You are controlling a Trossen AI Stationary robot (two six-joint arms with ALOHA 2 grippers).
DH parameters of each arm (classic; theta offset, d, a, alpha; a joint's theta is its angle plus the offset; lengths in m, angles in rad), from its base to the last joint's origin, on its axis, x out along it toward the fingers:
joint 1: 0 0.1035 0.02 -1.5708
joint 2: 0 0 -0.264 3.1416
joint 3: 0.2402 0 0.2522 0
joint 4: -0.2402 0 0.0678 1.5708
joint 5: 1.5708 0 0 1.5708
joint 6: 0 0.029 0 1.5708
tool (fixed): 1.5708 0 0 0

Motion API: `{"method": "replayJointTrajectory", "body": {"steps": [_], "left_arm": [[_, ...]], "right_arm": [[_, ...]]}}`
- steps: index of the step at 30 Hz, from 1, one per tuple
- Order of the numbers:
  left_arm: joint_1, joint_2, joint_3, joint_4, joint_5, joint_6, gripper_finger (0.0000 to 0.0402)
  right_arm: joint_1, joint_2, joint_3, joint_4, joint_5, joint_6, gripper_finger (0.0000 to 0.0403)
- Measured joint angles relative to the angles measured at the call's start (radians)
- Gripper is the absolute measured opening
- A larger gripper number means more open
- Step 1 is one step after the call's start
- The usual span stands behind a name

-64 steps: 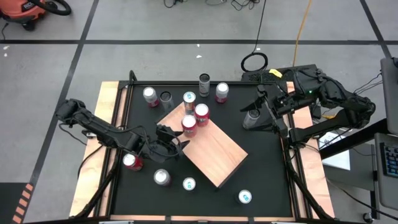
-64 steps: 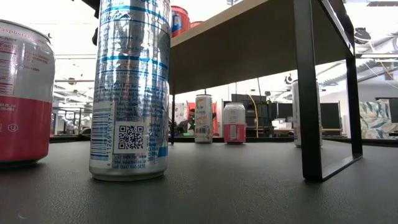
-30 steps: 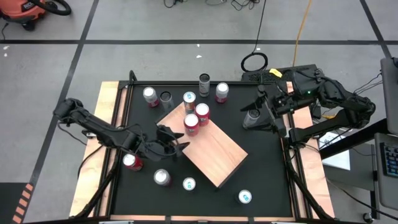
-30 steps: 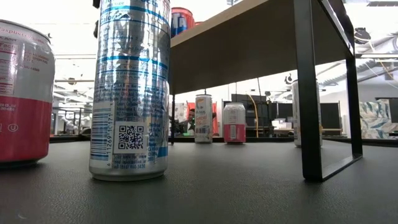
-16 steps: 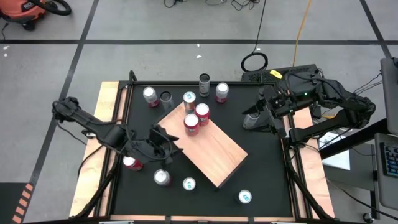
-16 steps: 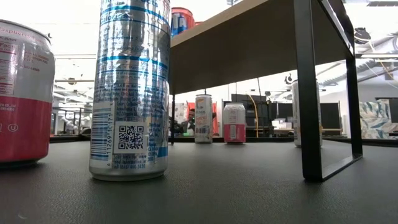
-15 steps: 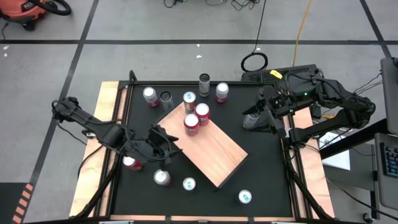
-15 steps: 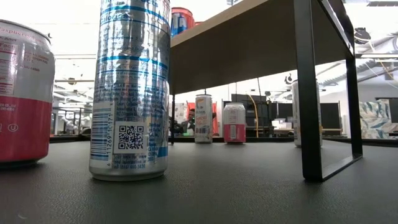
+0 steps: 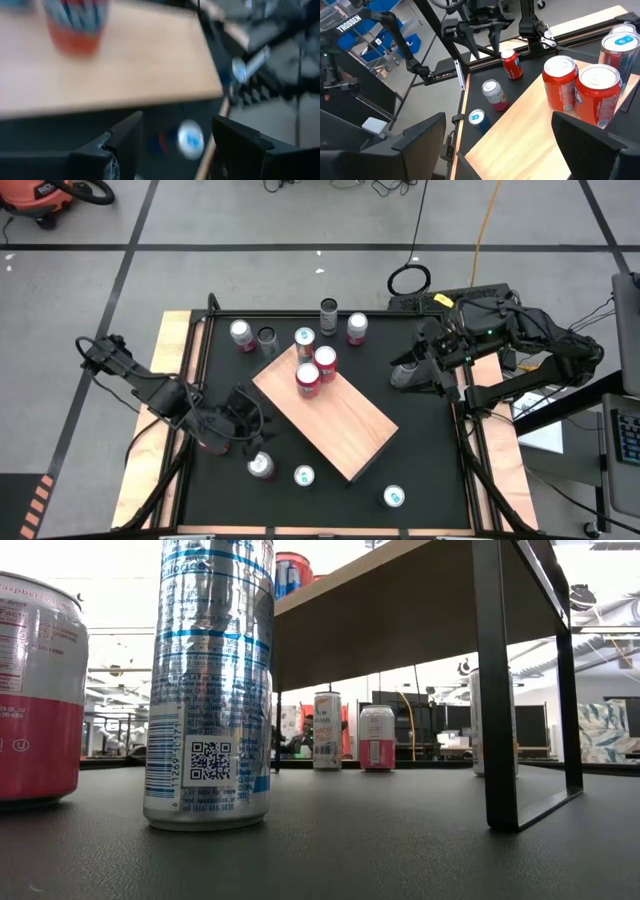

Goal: Place canned beverage on shelf
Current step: Put the red soda can on the shelf aligned with the other red soda cans

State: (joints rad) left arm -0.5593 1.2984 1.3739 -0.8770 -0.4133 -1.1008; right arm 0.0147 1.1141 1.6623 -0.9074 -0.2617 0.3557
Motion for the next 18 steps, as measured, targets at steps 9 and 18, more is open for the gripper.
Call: {"method": "replayJointTrajectory", "body": {"steps": [9,18], "left_arm": [[0.000,0.000,0.000,-0.201,0.264,-0.122,0.0237],[-0.020,-0.024,0.000,-0.260,0.389,-0.054,0.0237]], "right_arm": [[0.000,0.009,0.000,-0.004,0.005,0.036,0.0341],[0.000,0.047,0.000,-0.075,0.004,0.214,0.0341]]}}
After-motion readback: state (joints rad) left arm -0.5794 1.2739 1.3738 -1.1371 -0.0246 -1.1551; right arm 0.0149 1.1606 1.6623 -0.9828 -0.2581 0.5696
